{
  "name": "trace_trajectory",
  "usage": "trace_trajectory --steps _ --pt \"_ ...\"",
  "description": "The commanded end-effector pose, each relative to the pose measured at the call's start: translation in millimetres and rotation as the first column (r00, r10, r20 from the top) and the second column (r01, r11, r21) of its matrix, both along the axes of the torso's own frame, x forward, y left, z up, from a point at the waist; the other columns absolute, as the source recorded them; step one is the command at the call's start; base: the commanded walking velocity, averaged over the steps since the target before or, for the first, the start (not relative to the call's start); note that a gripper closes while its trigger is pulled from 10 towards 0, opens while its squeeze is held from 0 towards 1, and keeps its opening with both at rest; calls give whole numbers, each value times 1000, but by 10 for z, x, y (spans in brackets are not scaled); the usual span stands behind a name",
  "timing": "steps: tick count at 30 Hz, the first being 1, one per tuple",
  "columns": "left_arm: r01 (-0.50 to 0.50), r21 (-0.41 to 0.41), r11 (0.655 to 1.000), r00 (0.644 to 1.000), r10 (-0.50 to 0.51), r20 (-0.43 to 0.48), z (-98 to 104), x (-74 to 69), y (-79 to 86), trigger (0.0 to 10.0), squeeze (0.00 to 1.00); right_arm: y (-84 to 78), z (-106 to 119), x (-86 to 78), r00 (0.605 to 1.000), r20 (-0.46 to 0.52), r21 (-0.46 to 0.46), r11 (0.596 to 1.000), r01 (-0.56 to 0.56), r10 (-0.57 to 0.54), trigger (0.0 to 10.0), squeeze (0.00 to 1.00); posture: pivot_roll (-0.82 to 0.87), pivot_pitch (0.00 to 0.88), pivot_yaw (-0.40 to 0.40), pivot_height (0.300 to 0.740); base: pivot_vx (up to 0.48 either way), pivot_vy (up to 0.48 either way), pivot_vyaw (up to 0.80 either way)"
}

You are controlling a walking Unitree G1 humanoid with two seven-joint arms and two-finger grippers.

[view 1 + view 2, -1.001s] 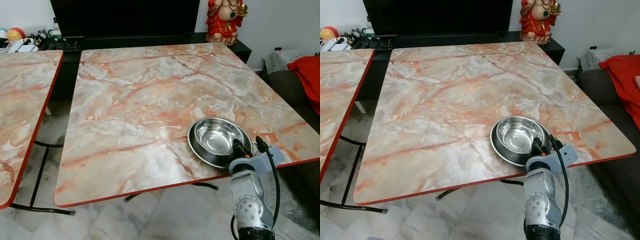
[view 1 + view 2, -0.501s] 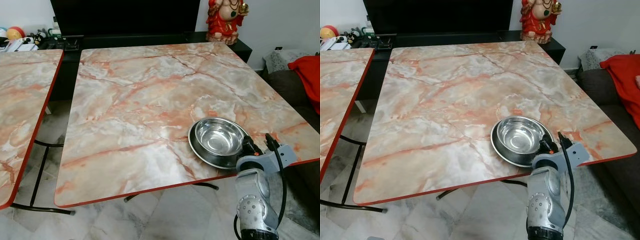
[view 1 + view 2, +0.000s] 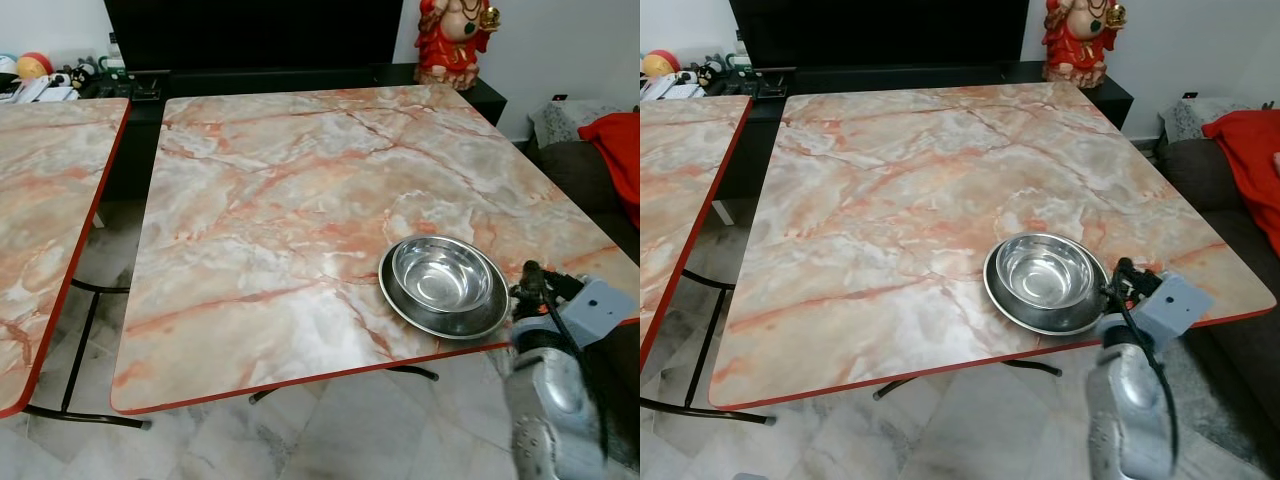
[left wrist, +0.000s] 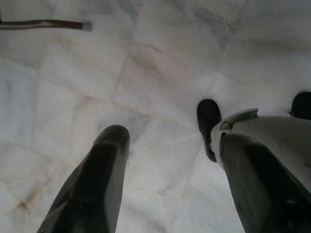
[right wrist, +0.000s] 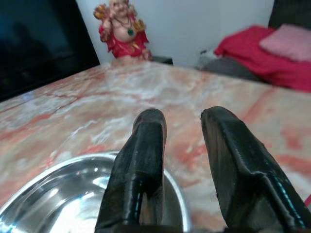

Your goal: Setting the table

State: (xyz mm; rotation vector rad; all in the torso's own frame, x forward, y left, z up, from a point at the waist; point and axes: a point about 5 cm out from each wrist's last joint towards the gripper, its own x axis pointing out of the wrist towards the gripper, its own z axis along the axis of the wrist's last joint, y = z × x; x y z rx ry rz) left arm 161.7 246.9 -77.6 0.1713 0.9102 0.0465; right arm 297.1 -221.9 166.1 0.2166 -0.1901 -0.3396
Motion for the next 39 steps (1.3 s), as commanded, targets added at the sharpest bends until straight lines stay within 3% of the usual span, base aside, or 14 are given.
trace_trajectory --steps 1,7,15,20,26,30,39 --pt "-10 18 1000 1000 10 -23 -10 -64 71 10000 0 12 -1 -30 999 -4 -49 998 -37 37 10000 0 -39 85 -21 740 0 0 0" --pt "-16 30 999 1000 16 -6 36 -10 144 10000 0 54 -40 -70 992 -36 -178 976 -124 119 10000 0 -37 45 -10 740 0 0 0" --pt "-11 9 1000 1000 11 9 47 37 107 10000 0 203 -21 -42 983 -1 -194 965 -179 182 10000 0 -31 10 1 740 0 0 0" --pt "-15 11 1000 1000 15 1 44 26 120 10000 0 278 7 -24 978 13 -246 948 -200 209 10000 0 -34 0 4 740 0 0 743" --pt "-13 10 1000 1000 13 -3 48 23 137 10000 0 309 4 -4 978 25 -226 954 -196 206 10000 0 -42 0 9 740 0 0 800" --pt "-14 2 1000 1000 14 -9 40 29 112 10000 0 335 -26 14 978 35 -133 970 -202 208 10000 0 -46 0 11 740 0 240 400" --pt "0 -3 1000 1000 0 -19 20 2 83 10000 0 480 -49 14 957 28 -199 940 -278 289 10000 0 -41 0 3 740 0 480 201"
